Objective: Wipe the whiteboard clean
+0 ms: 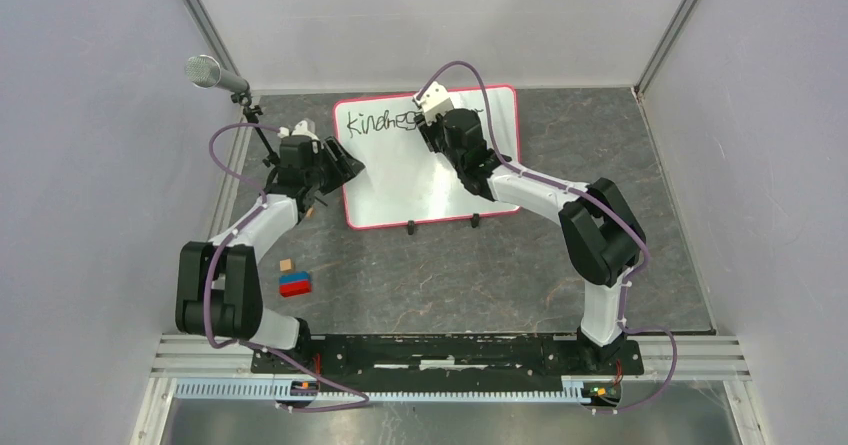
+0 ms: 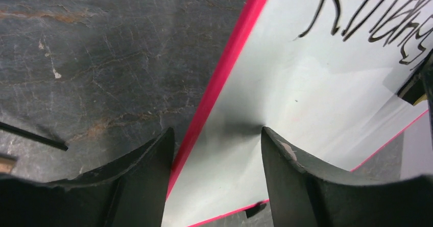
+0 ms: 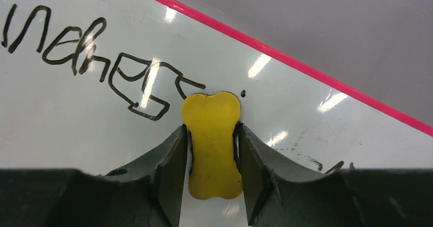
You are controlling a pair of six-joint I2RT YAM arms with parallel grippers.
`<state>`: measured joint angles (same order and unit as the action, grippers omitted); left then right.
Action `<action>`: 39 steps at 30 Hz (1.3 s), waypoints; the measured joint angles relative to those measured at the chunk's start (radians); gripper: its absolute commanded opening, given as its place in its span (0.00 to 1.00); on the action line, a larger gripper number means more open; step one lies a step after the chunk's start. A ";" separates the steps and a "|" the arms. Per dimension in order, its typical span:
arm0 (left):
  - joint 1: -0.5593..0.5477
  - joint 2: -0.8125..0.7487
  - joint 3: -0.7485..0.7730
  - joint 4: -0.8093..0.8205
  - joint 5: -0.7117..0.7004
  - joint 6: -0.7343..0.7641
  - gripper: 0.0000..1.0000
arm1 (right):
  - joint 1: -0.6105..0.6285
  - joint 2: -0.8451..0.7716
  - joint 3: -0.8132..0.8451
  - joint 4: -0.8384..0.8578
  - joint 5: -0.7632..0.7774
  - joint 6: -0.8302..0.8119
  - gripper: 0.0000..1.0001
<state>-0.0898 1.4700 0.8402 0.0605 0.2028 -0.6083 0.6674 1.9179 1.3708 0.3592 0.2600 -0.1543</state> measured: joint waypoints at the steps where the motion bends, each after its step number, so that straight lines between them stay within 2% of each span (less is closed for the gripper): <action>1: -0.007 -0.017 -0.003 -0.014 -0.011 0.005 0.76 | 0.004 0.000 0.000 -0.003 -0.002 0.002 0.54; 5: -0.027 -0.110 -0.031 -0.041 -0.045 0.006 0.89 | -0.003 -0.010 0.000 -0.011 -0.006 0.000 0.62; 8: -0.030 -0.180 -0.035 -0.059 -0.067 0.007 0.95 | -0.014 -0.024 0.000 -0.018 -0.005 0.000 0.64; 14: -0.015 -0.207 -0.022 -0.063 -0.069 0.005 0.95 | -0.022 -0.038 0.000 -0.018 -0.016 0.002 0.62; 22: 0.086 -0.094 -0.022 0.072 0.066 -0.021 0.96 | -0.021 -0.038 0.000 -0.018 -0.044 0.005 0.55; 25: 0.090 -0.037 -0.022 0.138 0.142 -0.022 0.92 | -0.021 -0.037 0.000 -0.018 -0.051 0.006 0.54; 28: 0.088 0.017 -0.022 0.186 0.192 -0.020 0.79 | -0.021 -0.037 0.000 -0.018 -0.053 0.008 0.49; 32: 0.088 0.063 -0.036 0.246 0.233 -0.019 0.68 | -0.021 -0.037 0.001 -0.018 -0.053 0.008 0.44; 36: 0.088 0.072 -0.058 0.303 0.262 0.000 0.56 | -0.021 -0.033 0.008 -0.019 -0.053 0.007 0.51; 39: 0.093 0.076 -0.080 0.363 0.282 0.008 0.49 | -0.021 -0.021 0.021 -0.019 -0.055 0.003 0.51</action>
<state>0.0032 1.5455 0.7601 0.4232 0.4850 -0.6006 0.6460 1.8969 1.3922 0.3397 0.2047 -0.1509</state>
